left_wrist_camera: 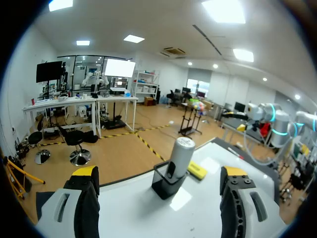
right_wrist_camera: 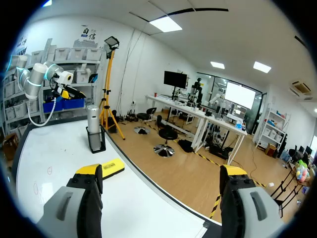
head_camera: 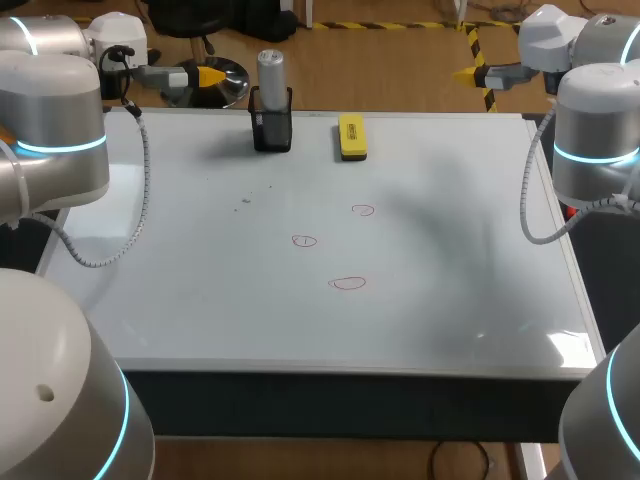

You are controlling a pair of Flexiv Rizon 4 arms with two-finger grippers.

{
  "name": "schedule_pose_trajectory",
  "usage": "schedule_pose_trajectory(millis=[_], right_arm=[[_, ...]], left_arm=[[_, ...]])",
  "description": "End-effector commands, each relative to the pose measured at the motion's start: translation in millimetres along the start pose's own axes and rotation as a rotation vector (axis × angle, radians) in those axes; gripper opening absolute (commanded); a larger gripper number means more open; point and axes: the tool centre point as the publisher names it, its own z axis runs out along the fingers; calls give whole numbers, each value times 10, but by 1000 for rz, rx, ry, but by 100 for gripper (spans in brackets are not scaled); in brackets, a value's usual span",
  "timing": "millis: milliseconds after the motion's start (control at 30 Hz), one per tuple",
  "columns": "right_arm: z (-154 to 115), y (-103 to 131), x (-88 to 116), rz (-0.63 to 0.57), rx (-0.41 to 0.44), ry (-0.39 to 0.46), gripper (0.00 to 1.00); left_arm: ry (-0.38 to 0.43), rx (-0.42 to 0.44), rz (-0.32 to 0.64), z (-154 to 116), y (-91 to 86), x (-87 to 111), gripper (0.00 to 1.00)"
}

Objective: Pick up the inspection probe, press it on each red-marked spot on the whiteboard one by one, put down the probe, pick up the eraser, and wipe off all the red marks.

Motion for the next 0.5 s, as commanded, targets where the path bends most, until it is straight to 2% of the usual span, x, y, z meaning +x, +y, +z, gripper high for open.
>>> schedule_pose_trajectory(millis=[33,167,500], right_arm=[[2,1,-4,0,2,1,100],[2,1,-4,0,2,1,100],[2,1,-4,0,2,1,100]], left_arm=[[0,1,-1,-1,2,2,100],[40,8,25,43,1,26,100],[225,35,124,173,30,152,100]])
